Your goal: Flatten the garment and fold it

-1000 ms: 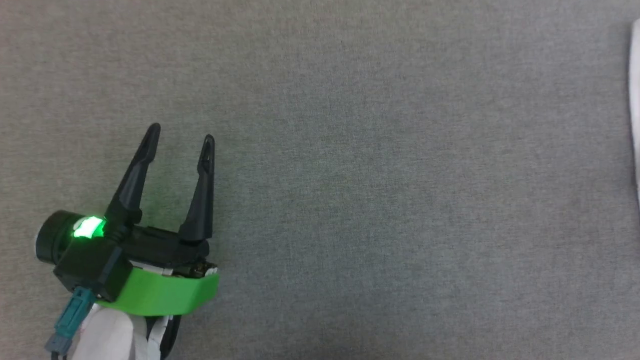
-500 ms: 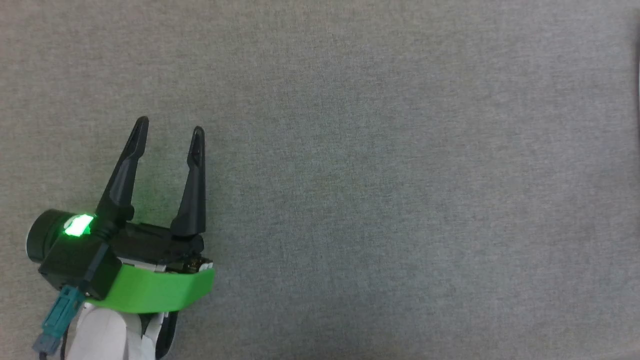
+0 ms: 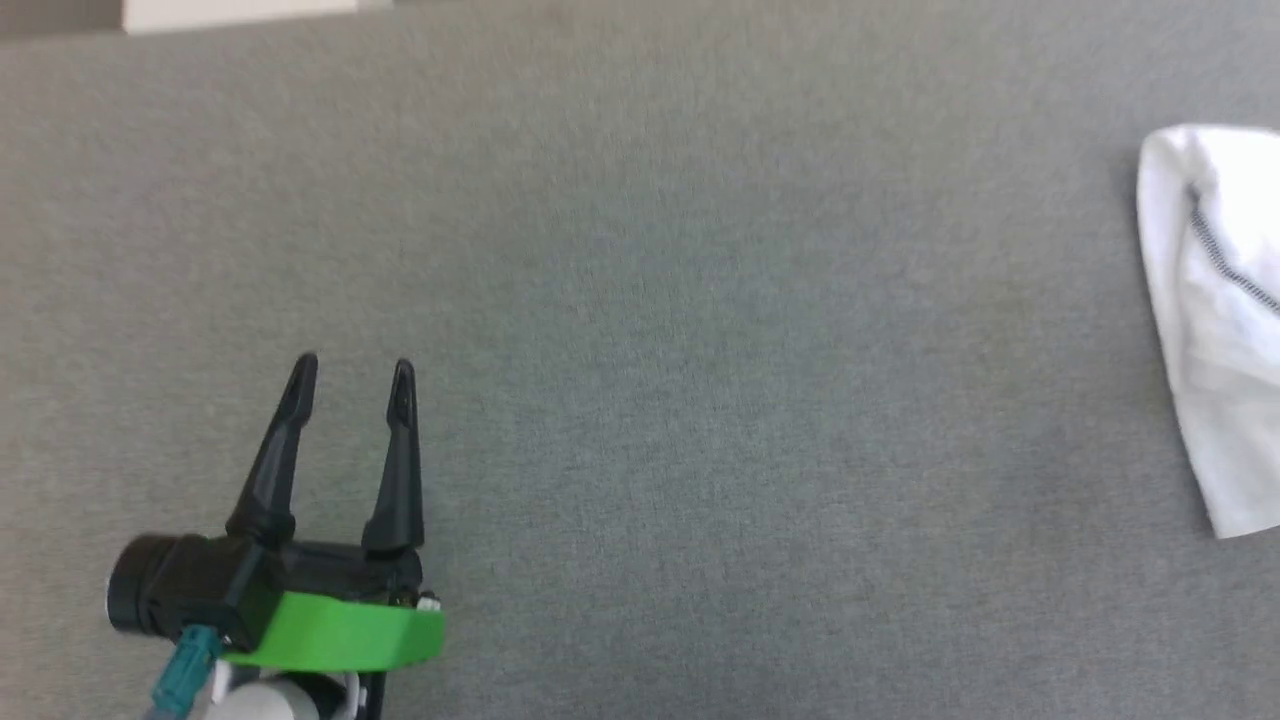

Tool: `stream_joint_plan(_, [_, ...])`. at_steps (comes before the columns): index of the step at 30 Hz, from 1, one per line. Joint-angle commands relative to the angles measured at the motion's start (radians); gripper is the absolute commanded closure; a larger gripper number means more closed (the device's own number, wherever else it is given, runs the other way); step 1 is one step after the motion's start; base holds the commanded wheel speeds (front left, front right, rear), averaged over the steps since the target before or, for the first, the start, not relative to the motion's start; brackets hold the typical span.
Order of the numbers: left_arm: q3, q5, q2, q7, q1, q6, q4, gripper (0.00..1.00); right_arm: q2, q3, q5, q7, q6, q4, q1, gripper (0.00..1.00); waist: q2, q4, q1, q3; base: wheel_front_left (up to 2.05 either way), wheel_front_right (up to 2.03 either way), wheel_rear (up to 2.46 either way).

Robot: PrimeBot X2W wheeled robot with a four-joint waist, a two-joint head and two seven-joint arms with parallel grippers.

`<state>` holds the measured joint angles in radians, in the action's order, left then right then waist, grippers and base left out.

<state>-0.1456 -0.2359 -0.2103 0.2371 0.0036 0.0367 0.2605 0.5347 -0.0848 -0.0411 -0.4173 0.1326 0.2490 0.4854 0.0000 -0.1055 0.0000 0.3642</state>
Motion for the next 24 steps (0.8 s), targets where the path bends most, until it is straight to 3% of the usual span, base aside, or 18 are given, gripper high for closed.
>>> stream_joint_plan(1, [-0.002, -0.004, 0.011, 0.004, 0.019, 0.008, -0.008, 0.0, -0.028, -0.006, -0.014, 0.014, -0.002, -0.021, -0.037, 0.0, 0.0, 0.027, 0.0, -0.14, 0.0, 0.0, 0.0])
stream_joint_plan(9, [0.002, -0.029, 0.023, -0.018, 0.101, 0.034, -0.035, 0.0, -0.204, -0.058, -0.008, 0.105, -0.002, -0.218, -0.223, 0.0, 0.0, 0.081, 0.0, -0.254, 0.0, 0.0, 0.0])
stream_joint_plan(15, [0.003, -0.038, 0.025, -0.021, 0.143, 0.045, -0.074, 0.0, -0.362, -0.082, 0.064, 0.209, -0.002, -0.341, -0.364, 0.0, 0.0, 0.119, 0.0, -0.312, 0.0, 0.0, 0.0])
stream_joint_plan(20, [0.002, -0.045, 0.02, -0.001, 0.154, 0.029, -0.126, 0.0, -0.453, -0.1, 0.133, 0.333, -0.002, -0.401, -0.475, 0.0, 0.0, 0.152, 0.0, -0.346, 0.0, 0.0, 0.0])
stream_joint_plan(24, [0.002, -0.049, 0.022, 0.012, 0.153, 0.015, -0.159, 0.0, -0.48, -0.101, 0.177, 0.403, -0.002, -0.411, -0.547, 0.0, 0.0, 0.161, 0.0, -0.364, 0.0, 0.0, 0.0])
